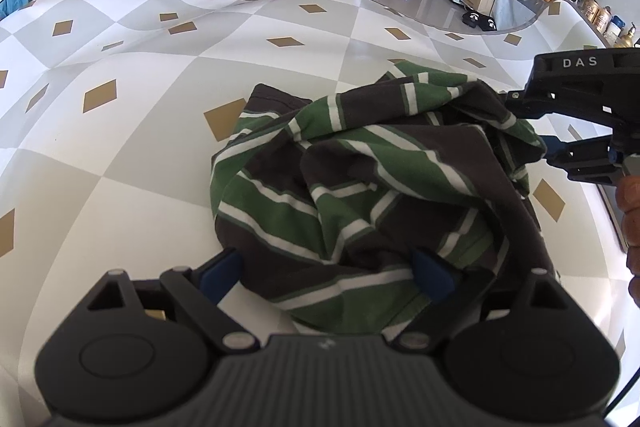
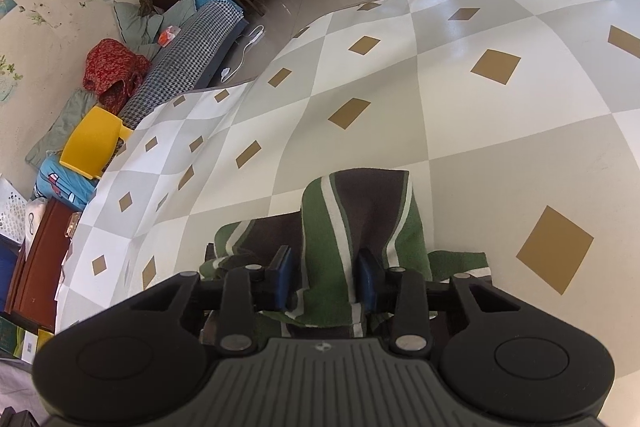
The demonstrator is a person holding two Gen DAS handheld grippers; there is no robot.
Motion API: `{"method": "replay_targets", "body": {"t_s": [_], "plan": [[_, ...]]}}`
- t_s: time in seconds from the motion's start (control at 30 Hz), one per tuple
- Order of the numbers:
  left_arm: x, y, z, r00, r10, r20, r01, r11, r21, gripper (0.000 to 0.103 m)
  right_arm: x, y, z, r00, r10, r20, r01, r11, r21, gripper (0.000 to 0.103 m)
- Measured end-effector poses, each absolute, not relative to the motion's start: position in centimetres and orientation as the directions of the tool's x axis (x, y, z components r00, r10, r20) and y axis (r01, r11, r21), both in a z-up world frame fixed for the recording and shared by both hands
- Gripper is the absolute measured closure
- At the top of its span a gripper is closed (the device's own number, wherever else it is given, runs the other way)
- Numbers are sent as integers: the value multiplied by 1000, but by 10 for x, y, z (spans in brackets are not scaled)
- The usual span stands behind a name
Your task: Fold clothes
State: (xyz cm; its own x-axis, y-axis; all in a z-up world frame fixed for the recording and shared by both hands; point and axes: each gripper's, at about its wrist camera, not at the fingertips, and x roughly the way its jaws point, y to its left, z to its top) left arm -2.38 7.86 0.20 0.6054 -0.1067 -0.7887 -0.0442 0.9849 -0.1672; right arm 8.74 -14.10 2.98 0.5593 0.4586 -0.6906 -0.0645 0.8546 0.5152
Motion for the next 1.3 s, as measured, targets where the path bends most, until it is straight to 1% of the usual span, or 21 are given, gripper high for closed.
{"method": "replay_targets", "body": {"t_s": [0.1,0.17,0.23,0.3,0.4,0.7,0.9,1.1,1.17,1.3], "plan": [[-26,75,7,623,-129,-772,-21,983,-181,10,85,-141,32,557,469,-685,-85,853,515,89],[-28,72,11,635,-148,-758,2,982,-190,9,83,-141,35,559,482,-675,-103,848,520,92],[-30,67,15,645,-167,-745,36,981,-188,6,81,-141,38,562,496,-662,-123,841,526,94],[-32,60,15,646,-184,-741,73,981,-180,6,78,-142,43,567,511,-646,-143,834,534,95],[-34,53,10,627,-200,-752,96,979,-180,6,75,-145,50,575,535,-619,-167,817,551,96],[-28,50,-8,595,-163,-787,62,986,-157,6,61,-159,72,593,615,-520,-230,747,623,96],[-20,50,-16,590,-130,-797,28,990,-141,6,46,-162,85,584,660,-472,-302,716,629,96],[-8,47,-19,595,-118,-795,-5,989,-151,4,28,-172,101,582,709,-397,-377,668,642,97],[-4,45,-20,600,-114,-792,-14,988,-153,4,24,-174,105,586,711,-389,-390,668,633,97],[5,42,-21,606,-96,-790,-38,988,-150,4,25,-184,101,616,666,-421,-346,709,615,95]]}}
